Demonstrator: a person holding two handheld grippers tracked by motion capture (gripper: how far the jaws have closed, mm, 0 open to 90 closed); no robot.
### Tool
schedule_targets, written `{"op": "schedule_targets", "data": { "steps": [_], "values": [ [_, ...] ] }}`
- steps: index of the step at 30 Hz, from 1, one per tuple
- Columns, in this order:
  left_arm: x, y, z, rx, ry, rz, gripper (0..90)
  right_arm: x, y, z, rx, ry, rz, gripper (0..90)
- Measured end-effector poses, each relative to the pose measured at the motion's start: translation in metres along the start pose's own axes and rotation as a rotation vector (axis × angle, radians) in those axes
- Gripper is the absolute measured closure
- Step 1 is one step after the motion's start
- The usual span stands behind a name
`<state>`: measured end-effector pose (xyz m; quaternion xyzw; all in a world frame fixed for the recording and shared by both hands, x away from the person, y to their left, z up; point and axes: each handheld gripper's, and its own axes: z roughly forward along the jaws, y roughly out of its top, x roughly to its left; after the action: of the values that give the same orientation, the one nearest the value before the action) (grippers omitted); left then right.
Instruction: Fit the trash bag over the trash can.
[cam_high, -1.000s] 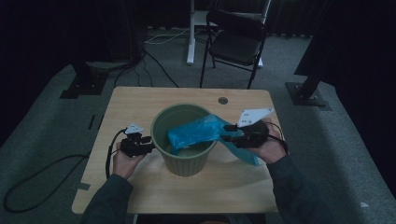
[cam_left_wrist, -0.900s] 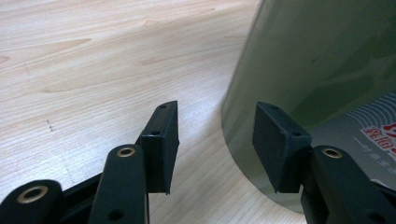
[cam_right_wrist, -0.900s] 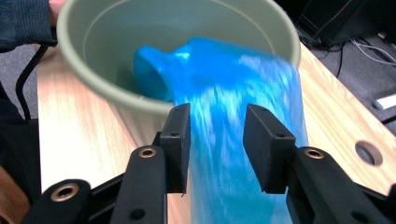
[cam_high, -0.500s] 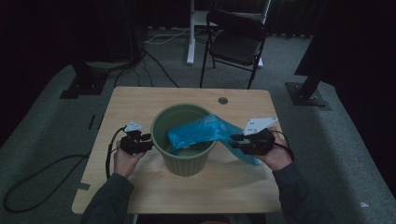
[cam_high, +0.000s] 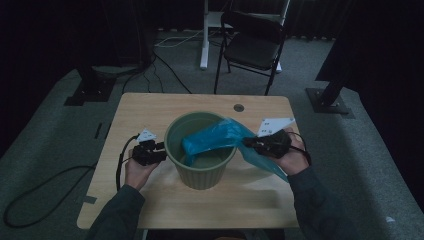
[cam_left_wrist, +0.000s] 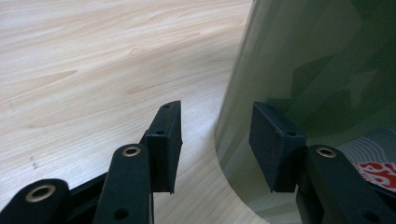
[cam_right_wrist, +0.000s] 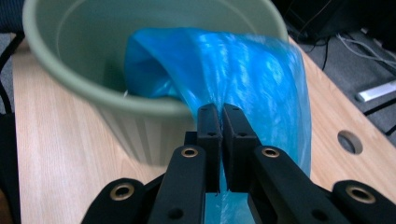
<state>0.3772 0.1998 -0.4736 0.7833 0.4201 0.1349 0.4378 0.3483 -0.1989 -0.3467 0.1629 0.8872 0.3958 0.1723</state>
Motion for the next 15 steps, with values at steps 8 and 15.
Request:
{"op": "schedule_targets", "data": {
  "steps": [8, 15],
  "values": [
    [-0.01, 0.004, 0.0, -0.006, -0.013, 0.031, 54.0, 0.002, 0.016, 0.007, -0.017, 0.008, -0.029, 87.5],
    [-0.007, 0.009, -0.02, -0.05, 0.008, 0.018, 53.3, 0.007, 0.022, 0.005, -0.025, 0.026, -0.065, 88.0]
  ]
}}
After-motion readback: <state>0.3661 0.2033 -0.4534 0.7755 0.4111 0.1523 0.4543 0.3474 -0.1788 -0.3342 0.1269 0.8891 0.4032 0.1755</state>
